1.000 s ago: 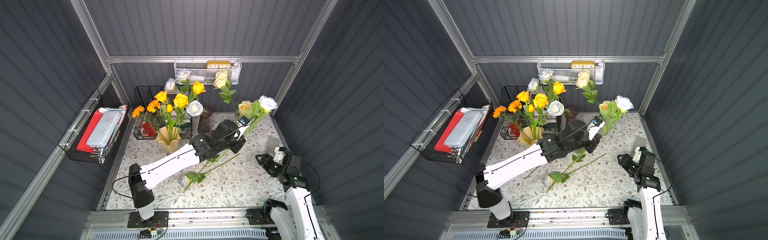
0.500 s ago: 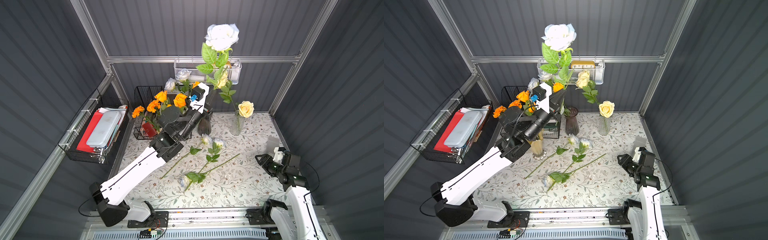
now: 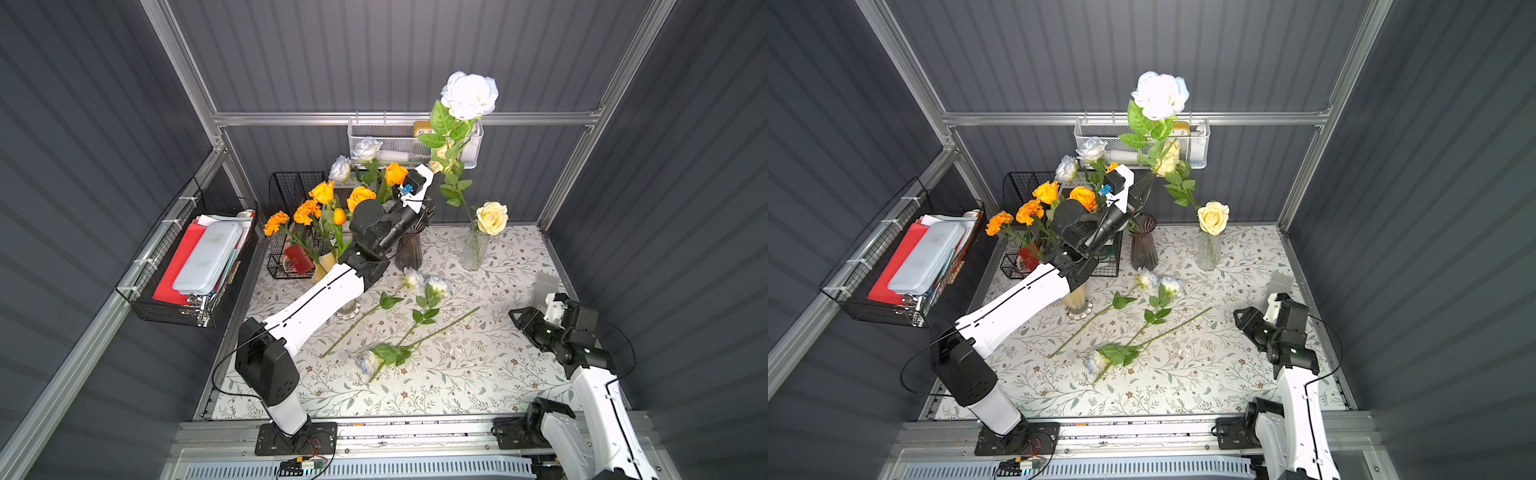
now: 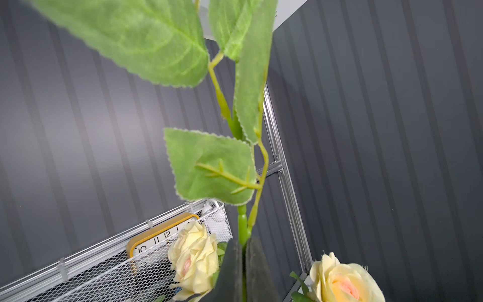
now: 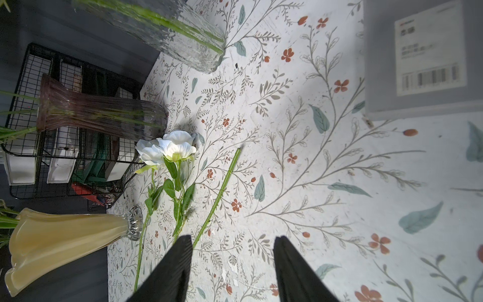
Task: Arrange the flowers in different vases according to their colors
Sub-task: Insert the flower into the vase.
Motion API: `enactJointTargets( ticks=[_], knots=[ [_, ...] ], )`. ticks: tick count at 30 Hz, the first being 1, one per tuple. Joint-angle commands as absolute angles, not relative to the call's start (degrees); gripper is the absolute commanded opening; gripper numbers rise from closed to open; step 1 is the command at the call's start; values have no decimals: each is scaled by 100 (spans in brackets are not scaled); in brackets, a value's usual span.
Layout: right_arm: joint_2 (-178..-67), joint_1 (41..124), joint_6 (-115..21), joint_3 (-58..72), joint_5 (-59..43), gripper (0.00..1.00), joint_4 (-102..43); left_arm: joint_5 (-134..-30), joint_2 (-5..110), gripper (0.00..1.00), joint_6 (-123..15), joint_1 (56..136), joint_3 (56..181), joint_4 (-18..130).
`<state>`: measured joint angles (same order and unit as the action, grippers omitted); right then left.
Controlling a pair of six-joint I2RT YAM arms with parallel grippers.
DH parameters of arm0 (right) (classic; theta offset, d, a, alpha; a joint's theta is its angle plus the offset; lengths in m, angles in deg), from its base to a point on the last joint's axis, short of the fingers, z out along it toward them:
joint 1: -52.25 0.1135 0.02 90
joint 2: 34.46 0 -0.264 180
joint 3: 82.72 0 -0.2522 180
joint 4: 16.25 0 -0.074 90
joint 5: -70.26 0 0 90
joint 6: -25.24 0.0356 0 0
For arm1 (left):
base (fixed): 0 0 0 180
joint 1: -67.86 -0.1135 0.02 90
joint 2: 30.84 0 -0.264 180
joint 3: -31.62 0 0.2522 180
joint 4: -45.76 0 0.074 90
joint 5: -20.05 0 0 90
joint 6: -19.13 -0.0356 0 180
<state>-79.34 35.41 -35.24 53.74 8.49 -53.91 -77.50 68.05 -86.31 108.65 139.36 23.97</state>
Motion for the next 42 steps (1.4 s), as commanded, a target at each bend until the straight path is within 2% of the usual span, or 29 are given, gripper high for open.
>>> enactJointTargets(
  ticks=[1, 10, 25, 31, 32, 34, 38, 42],
  knots=[
    [-7985, 3510, -3626, 5419, 986, 55, -5286, -8055, 6986, 0, -8446, 10699, 14153, 1738],
    [-7973, 3508, -3642, 5431, 1116, 55, -5269, -8504, 7625, 0, -8034, 10147, 14122, 835],
    [-7993, 3507, -3707, 5418, 1227, 55, -5225, -8504, 8320, 0, -7561, 10055, 13810, -99],
    [-7921, 3511, -3708, 5417, 1321, 56, -5221, -8488, 8497, 3, -7456, 9988, 13687, -366],
    [-7911, 3511, -3707, 5430, 1347, 56, -5214, -8484, 8530, 8, -7428, 9994, 13673, -400],
    [-7887, 3511, -3708, 5425, 1357, 56, -5210, -8415, 8553, 37, -7369, 9993, 13635, -489],
    [-7847, 3511, -3697, 5436, 1388, 56, -5208, -8387, 8426, 60, -7317, 9994, 13695, -138],
    [-7798, 3505, -3687, 5458, 1424, 56, -5184, -8172, 8245, 73, -7155, 10000, 13644, 195]
  ],
)
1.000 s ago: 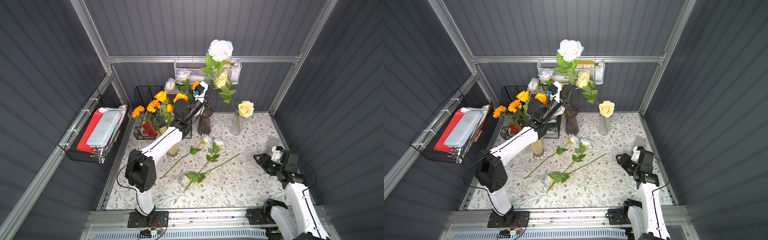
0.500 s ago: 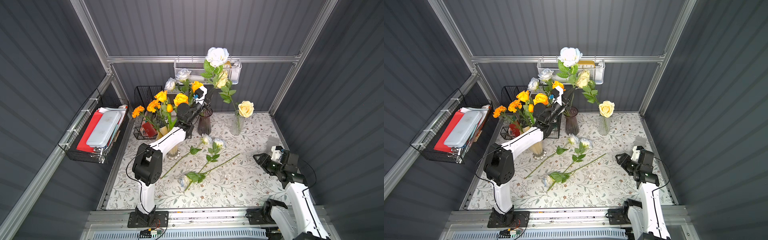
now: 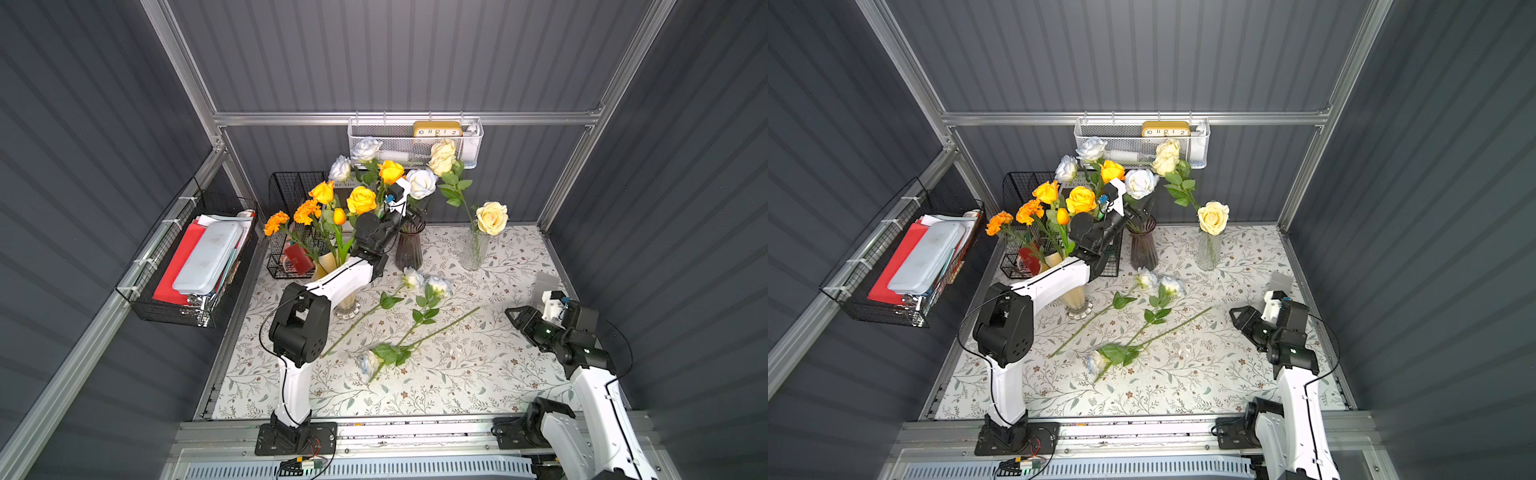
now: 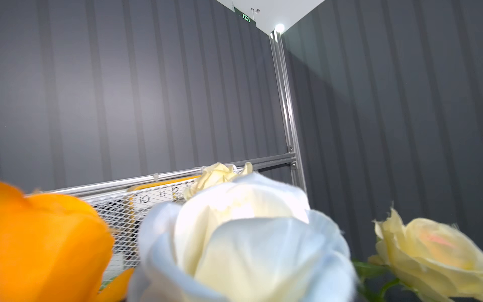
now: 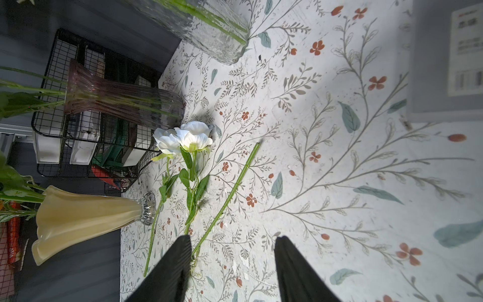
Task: Arrange the flowers in different vases according to their colors
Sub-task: Insert the flower into the vase.
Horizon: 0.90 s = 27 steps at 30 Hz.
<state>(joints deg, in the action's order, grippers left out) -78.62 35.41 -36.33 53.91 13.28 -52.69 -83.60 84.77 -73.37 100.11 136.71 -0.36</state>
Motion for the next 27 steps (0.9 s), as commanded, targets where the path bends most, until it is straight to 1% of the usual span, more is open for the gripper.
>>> enactJointTargets(
  ticks=[1, 3, 4, 5, 14, 20, 22, 27],
  knots=[
    [-7792, 3511, -3679, 5461, 1425, 56, -5179, -8103, 8184, 77, -7104, 10011, 13655, 335],
    [-7796, 3509, -3671, 5460, 1415, 56, -5149, -8003, 7996, 95, -6923, 10051, 13705, 844],
    [-7801, 3508, -3669, 5462, 1414, 57, -5140, -7865, 7917, 99, -6874, 10092, 13705, 1025],
    [-7805, 3510, -3655, 5471, 1407, 57, -5121, -7663, 7817, 99, -6742, 10137, 13699, 1281],
    [-8162, 3511, -3681, 5464, 1840, 57, -4945, -7086, 6949, 99, -6009, 10382, 12914, 2630],
    [-8535, 3569, -3780, 5337, 2362, 57, -4926, -6389, 6492, 99, -5842, 10856, 12695, 3626],
    [-8607, 3643, -3822, 5314, 2323, 57, -4988, -6048, 6323, 99, -5785, 11001, 12413, 3943],
    [-8735, 4122, -3916, 5187, 2109, 57, -5045, -5953, 5695, 99, -5522, 11074, 11782, 4124]
  ],
)
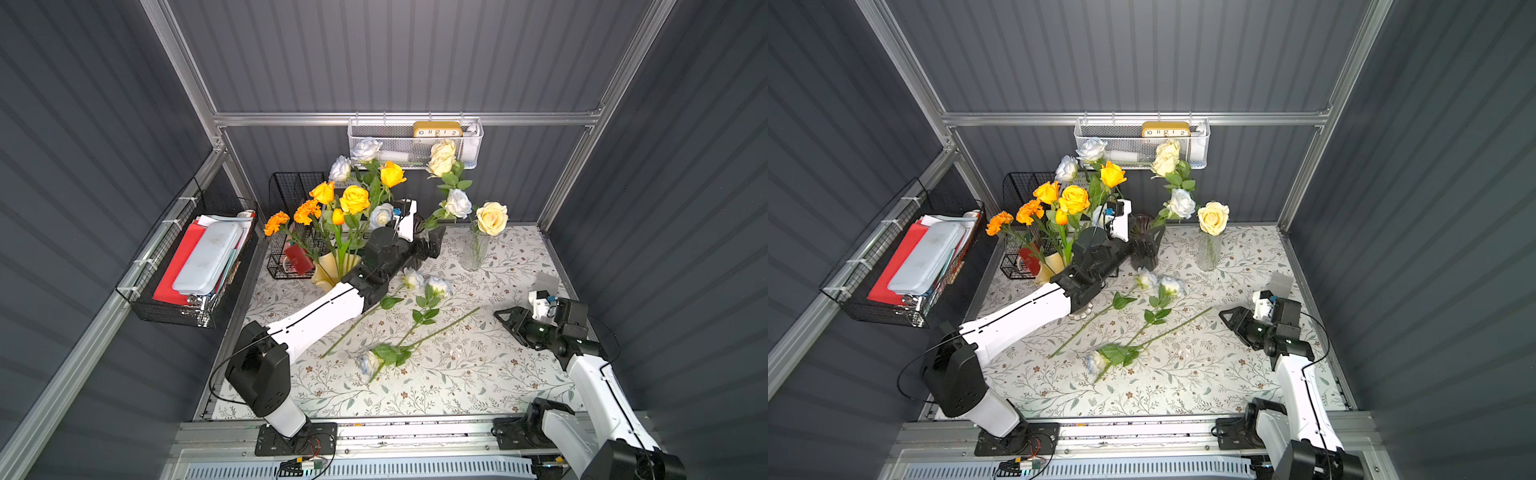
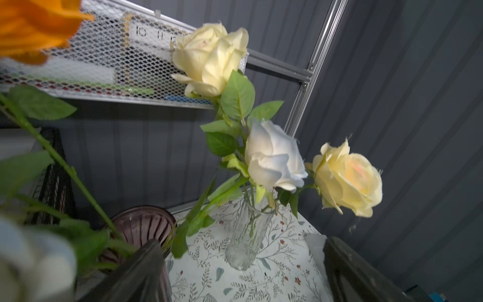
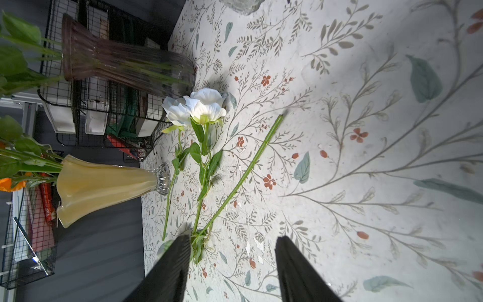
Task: Arrange the flowers in different vases according to their colors
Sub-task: Insert the flower into the vase, then adjust the flower at the center of the board.
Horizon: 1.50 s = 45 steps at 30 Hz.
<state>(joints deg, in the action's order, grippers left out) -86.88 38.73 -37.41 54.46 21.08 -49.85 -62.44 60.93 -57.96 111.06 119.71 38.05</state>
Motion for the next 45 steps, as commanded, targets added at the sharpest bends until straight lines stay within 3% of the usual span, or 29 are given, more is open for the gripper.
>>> enactJointTargets(
  ticks=[1, 6, 11, 19, 27, 35, 45],
  knots=[
    [-8772, 4303, -3971, 5112, 2035, 57, -5113, -5947, 5579, 99, -5493, 11096, 11697, 4164],
    [-9095, 6132, -4778, 4357, 904, 58, -5755, -5897, 5020, 99, -5428, 11416, 11181, 4437],
    [-9722, 7151, -5520, 3637, 491, 58, -6490, -5402, 4380, 99, -5029, 11925, 10547, 4996],
    [-11443, 9131, -7706, 2325, -1444, 56, -7853, -4917, 3082, 99, -4447, 12209, 9650, 5937],
    [-12681, 9342, -9713, 1761, -2060, 54, -8038, -4860, 1883, 99, -3945, 12218, 8824, 6498],
    [-13006, 9408, -11397, 2094, -1953, 54, -6715, -4744, 1561, 99, -4028, 12218, 8730, 6738],
    [-13653, 9422, -12097, 1914, -1730, 51, -6490, -4708, 1433, 99, -4059, 12217, 8690, 6807]
  ],
)
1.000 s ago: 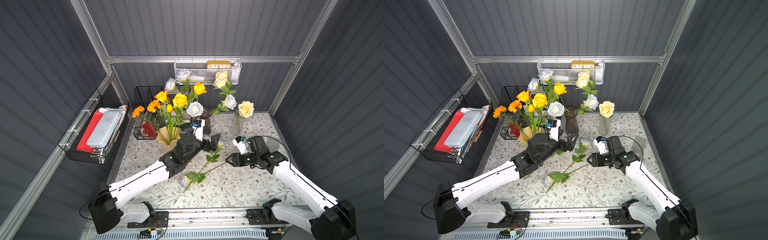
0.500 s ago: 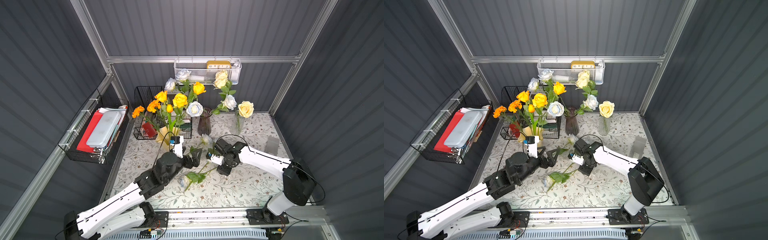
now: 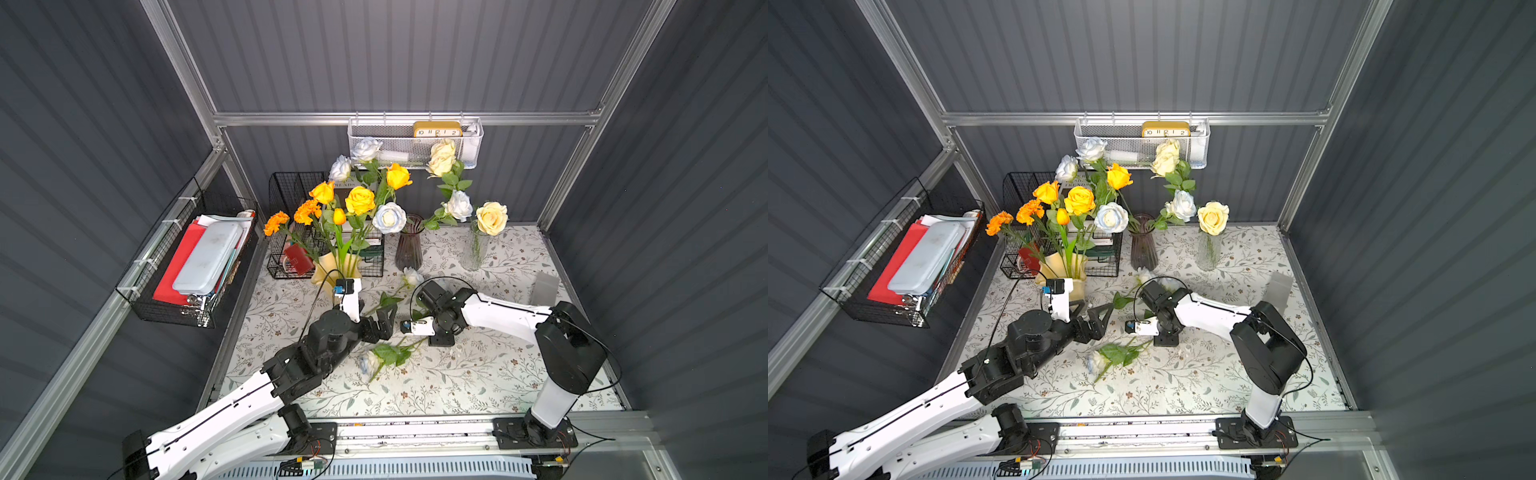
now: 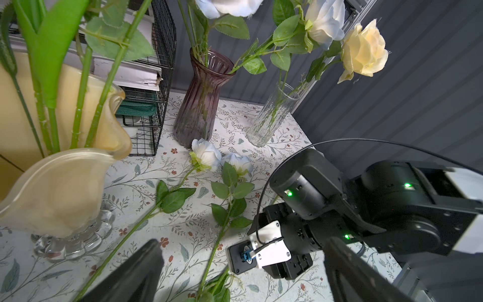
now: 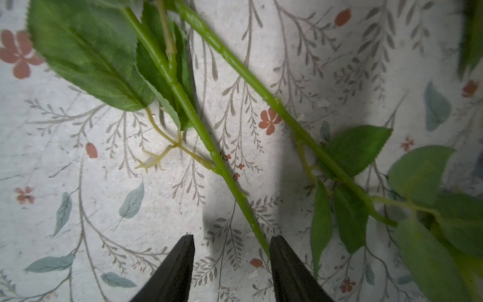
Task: Arrange the flowers in different vases according to their colors
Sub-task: Adjust the flower at the center of the board.
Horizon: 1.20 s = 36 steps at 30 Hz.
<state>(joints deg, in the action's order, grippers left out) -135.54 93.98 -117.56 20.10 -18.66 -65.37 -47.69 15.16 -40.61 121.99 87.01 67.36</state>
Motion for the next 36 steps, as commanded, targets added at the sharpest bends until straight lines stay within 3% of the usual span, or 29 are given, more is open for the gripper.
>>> enactJointTargets(
  ticks=[1, 7, 13, 23, 28, 36],
  knots=[
    [-13702, 9425, -12116, 1893, -1704, 50, -6474, -4709, 1434, 99, -4055, 12217, 8683, 6798],
    [-14072, 9417, -12136, 1735, -1601, 46, -6396, -4716, 1484, 99, -4068, 12218, 8660, 6763],
    [-14272, 9439, -12078, 1757, -1421, 22, -6449, -4702, 1414, 99, -4134, 12218, 8649, 6813],
    [-14338, 9776, -11598, 2280, -1535, 5, -6177, -4573, 1256, 99, -4161, 12217, 8634, 6989],
    [-14176, 9791, -11497, 2541, -1760, 0, -5797, -4591, 1264, 99, -4142, 12218, 8634, 6976],
    [-13517, 9826, -11302, 2424, -1490, 0, -5657, -4567, 1266, 99, -4167, 12213, 8744, 7034]
  ],
)
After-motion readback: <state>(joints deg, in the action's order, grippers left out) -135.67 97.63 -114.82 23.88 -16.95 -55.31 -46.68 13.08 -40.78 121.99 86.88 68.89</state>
